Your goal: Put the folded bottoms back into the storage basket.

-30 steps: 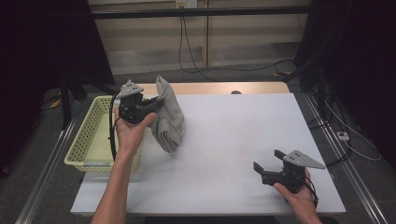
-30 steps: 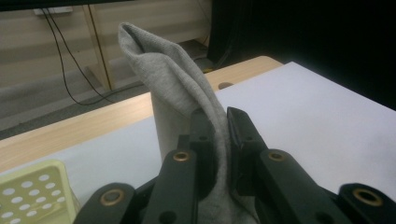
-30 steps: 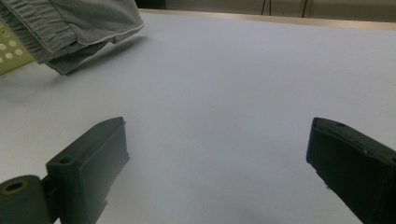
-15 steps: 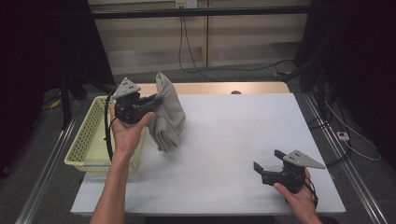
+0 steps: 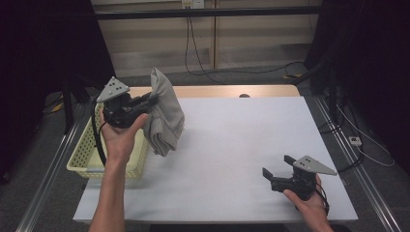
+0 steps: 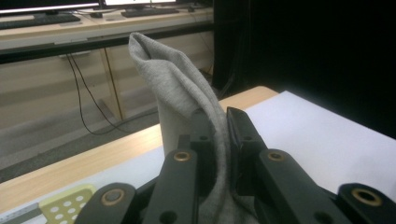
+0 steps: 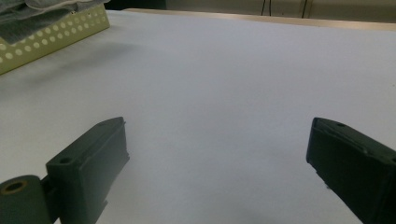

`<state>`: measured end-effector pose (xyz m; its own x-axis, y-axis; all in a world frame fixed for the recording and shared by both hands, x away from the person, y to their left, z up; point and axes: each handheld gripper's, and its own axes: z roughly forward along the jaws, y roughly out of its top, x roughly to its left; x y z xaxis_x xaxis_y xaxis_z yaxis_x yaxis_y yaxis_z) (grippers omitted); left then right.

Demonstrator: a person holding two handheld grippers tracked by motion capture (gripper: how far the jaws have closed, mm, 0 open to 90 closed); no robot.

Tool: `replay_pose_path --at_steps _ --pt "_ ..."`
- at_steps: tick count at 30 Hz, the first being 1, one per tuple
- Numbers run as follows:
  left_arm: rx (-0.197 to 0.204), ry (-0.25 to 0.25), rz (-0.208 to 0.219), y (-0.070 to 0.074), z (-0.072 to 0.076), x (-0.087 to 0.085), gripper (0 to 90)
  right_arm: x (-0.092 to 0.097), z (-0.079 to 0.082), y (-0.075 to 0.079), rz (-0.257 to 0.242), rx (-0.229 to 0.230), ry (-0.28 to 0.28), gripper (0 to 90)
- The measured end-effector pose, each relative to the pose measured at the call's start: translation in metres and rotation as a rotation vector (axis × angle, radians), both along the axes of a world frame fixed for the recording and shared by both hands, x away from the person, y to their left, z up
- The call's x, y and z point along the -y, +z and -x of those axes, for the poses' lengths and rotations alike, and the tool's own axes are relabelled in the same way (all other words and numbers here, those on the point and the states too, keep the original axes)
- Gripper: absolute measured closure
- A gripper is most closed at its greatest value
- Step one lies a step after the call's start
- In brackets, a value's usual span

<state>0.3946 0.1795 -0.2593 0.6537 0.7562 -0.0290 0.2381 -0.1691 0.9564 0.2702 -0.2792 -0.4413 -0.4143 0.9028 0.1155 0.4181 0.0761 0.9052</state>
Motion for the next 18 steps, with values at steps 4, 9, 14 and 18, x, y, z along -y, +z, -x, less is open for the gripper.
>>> replay_pose_path --at_steps 4,9,14,18 --pt "0.011 0.004 0.012 0.004 0.004 -0.006 82.3 0.0 0.0 0.0 -0.001 -0.001 0.0 5.1" --pt "0.029 0.015 0.022 0.01 0.008 -0.013 82.5 0.0 0.0 0.0 -0.001 0.0 0.0 5.1" --pt "0.046 0.02 0.035 0.015 0.013 -0.019 82.6 0.0 0.0 0.0 0.0 -0.001 0.002 5.1" --pt "0.065 0.03 0.047 0.019 0.017 -0.027 82.9 0.0 0.0 0.0 -0.001 0.0 0.002 5.1"
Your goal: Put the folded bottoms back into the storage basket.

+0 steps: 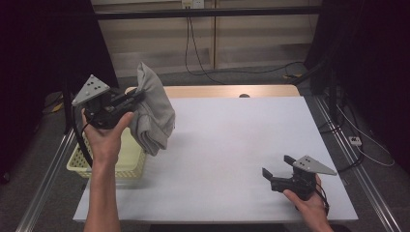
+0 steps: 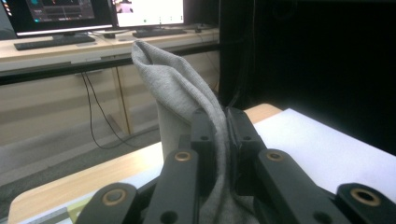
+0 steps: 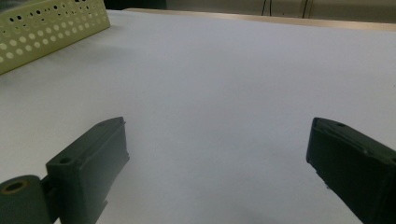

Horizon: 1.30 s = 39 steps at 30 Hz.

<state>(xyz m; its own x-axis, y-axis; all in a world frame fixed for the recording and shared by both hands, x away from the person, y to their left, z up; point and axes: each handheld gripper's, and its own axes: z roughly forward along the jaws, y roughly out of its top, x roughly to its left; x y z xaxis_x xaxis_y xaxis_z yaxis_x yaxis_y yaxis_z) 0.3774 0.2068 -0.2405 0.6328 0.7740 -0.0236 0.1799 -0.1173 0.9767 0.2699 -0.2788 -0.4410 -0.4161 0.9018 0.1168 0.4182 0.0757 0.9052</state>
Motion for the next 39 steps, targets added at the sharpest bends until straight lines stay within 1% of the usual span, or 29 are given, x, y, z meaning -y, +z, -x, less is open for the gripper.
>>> replay_pose_path --at_steps 1,5,9,10,11,17,19,20,30,31,33,36,37,39 --pt "0.003 0.002 -0.003 0.001 0.001 -0.002 82.9 0.0 0.0 0.0 0.0 0.0 -0.002 5.0" --pt "0.017 0.006 0.015 0.004 0.005 -0.006 83.0 0.0 0.0 0.0 0.002 -0.001 0.001 5.1" --pt "0.018 0.014 0.015 0.006 0.006 -0.011 83.1 0.0 0.0 0.0 0.002 -0.001 0.0 5.1" --pt "0.018 0.021 0.024 0.006 0.006 -0.012 83.2 0.0 0.0 0.0 0.002 -0.002 0.0 5.1" --pt "0.018 0.019 0.021 0.006 0.007 -0.013 83.2 0.0 0.0 0.0 0.002 -0.002 0.0 5.1" --pt "0.023 0.031 0.037 0.008 0.009 -0.02 83.3 0.0 -0.001 0.0 0.002 -0.002 0.0 5.0" --pt "0.025 0.035 0.033 0.009 0.01 -0.023 83.3 0.0 -0.001 0.0 0.001 -0.003 0.0 5.0" --pt "0.026 0.036 0.042 0.009 0.01 -0.023 83.4 -0.001 -0.001 -0.001 0.002 -0.003 0.0 5.0" --pt "0.032 0.052 0.05 0.012 0.015 -0.031 83.4 -0.001 -0.001 -0.001 0.003 -0.006 -0.002 5.1" --pt "0.035 0.054 0.056 0.012 0.015 -0.032 83.5 -0.001 -0.001 -0.001 0.002 -0.005 -0.002 5.1" --pt "0.039 0.056 0.055 0.014 0.017 -0.035 83.5 -0.001 -0.001 -0.001 0.0 -0.004 -0.004 5.0" --pt "0.043 0.063 0.072 0.014 0.019 -0.041 83.6 -0.001 -0.001 -0.001 0.003 -0.004 -0.003 5.1" --pt "0.043 0.059 0.073 0.015 0.019 -0.042 83.7 -0.001 -0.001 -0.001 0.002 -0.006 -0.002 5.1" --pt "0.045 0.069 0.073 0.015 0.02 -0.046 83.8 -0.001 -0.001 -0.001 0.004 -0.006 -0.002 5.0"
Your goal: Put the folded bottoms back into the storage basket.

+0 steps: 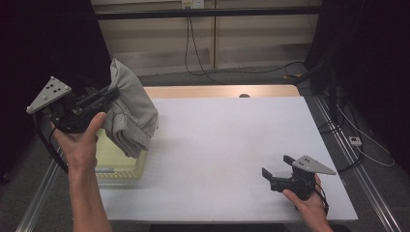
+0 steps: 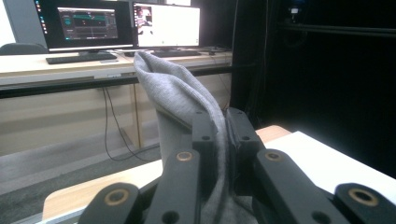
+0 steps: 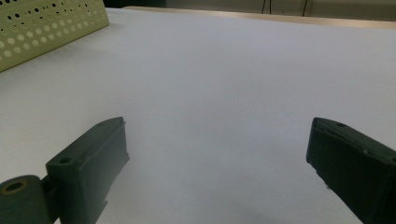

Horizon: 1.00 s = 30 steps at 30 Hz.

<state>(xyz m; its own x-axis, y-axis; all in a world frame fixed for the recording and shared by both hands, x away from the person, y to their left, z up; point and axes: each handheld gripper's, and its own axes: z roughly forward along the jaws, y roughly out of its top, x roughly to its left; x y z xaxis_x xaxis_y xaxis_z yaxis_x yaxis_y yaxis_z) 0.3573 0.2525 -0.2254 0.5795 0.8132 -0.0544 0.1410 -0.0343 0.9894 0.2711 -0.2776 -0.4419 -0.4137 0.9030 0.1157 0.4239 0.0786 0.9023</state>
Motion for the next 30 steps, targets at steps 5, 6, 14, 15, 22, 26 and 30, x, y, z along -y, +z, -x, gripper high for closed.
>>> replay_pose_path --at_steps 5,6,14,15,22,26,30 --pt "-0.002 0.021 0.005 0.0 0.001 -0.007 84.3 0.0 0.0 0.0 0.0 -0.001 0.0 5.0" --pt "-0.005 0.027 0.002 -0.001 0.0 -0.008 84.4 0.0 0.0 0.0 -0.001 -0.001 0.0 5.0" --pt "-0.047 0.066 -0.008 -0.009 -0.01 -0.014 85.7 0.0 0.0 0.0 0.001 -0.002 0.002 5.0" --pt "-0.051 0.069 -0.003 -0.011 -0.012 -0.015 85.8 0.0 0.0 0.0 0.001 -0.002 0.001 5.0" --pt "-0.083 0.1 -0.009 -0.021 -0.021 -0.024 85.9 0.0 -0.001 0.0 0.001 -0.002 0.003 5.0" --pt "-0.094 0.109 -0.001 -0.025 -0.025 -0.028 85.9 0.0 0.0 0.0 0.001 -0.001 0.002 5.0" --pt "-0.118 0.124 0.001 -0.03 -0.03 -0.03 85.9 0.0 -0.001 0.0 0.001 -0.002 0.002 5.0"
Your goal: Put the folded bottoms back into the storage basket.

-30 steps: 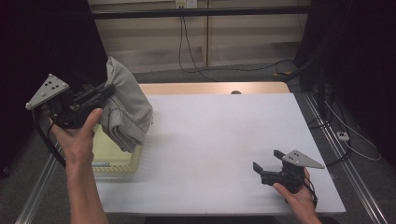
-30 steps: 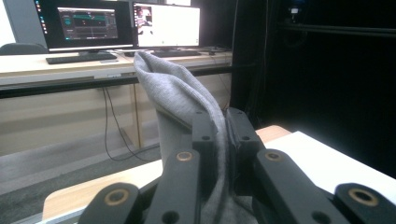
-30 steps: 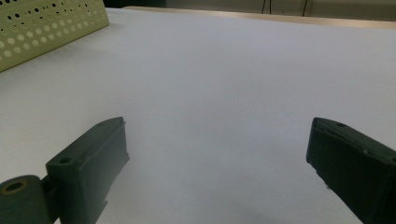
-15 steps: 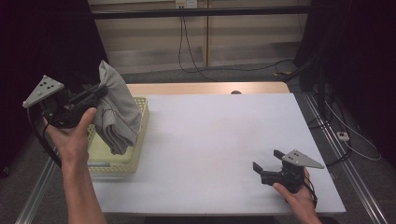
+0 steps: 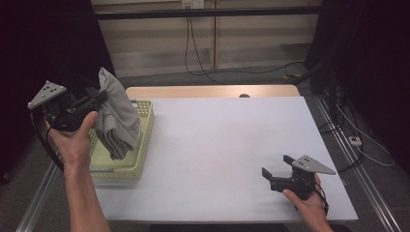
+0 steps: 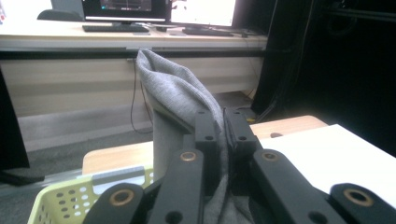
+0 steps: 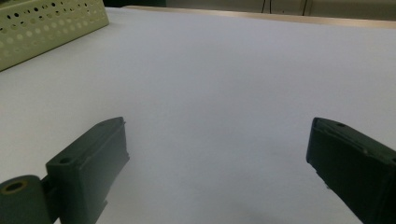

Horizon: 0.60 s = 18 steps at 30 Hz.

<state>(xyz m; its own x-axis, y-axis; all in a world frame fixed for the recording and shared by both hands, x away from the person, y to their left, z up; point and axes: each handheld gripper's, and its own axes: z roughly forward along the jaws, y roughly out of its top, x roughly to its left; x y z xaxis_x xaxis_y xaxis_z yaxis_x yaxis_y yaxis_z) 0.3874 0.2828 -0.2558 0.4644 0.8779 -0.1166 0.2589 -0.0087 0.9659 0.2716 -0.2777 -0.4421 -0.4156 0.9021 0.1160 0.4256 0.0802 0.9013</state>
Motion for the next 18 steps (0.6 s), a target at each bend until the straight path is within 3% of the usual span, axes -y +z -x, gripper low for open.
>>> replay_pose_path --at_steps 12,18 --pt "-0.066 -0.008 0.014 -0.026 -0.023 -0.009 85.9 0.0 0.0 0.0 -0.001 0.002 0.001 5.0" --pt "-0.119 -0.008 0.019 -0.038 -0.032 -0.011 85.9 0.0 0.0 0.0 -0.002 0.001 0.0 5.0"
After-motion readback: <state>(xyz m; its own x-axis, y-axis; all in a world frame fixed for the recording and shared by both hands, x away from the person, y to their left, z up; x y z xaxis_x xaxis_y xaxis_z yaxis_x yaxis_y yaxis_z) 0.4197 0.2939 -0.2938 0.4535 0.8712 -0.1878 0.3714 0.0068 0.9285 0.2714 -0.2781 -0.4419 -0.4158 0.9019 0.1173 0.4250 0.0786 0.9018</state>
